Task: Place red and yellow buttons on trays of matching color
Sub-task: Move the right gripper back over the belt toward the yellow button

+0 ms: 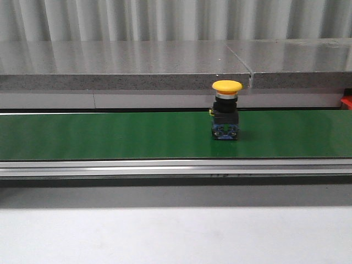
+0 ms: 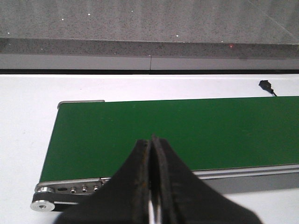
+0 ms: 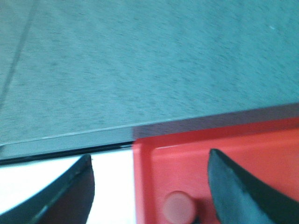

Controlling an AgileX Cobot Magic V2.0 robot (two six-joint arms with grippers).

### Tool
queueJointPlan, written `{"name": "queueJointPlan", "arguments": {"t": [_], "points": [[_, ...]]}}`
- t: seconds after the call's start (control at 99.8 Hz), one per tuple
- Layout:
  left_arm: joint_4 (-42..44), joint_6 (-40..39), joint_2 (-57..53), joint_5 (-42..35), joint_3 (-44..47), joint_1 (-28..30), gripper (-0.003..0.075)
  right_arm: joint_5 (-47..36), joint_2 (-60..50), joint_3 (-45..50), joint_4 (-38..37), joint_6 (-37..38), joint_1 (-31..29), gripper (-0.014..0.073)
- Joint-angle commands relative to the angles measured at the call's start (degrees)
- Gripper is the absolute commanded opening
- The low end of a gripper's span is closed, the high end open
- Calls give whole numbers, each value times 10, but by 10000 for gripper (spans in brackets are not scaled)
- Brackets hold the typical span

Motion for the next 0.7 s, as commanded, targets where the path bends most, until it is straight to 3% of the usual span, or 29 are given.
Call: {"name": "queueJointPlan", "arguments": {"t": [0.0, 0.251, 0.692], "points": [[-5, -1, 3, -40, -15, -4, -21, 15, -59, -17, 22, -8, 13, 519], [-5, -1, 3, -40, -15, -4, -21, 74, -126, 13, 22, -29, 61, 519], [-5, -1, 3, -40, -15, -4, -21, 87, -259, 267, 20, -117, 145, 519]]}}
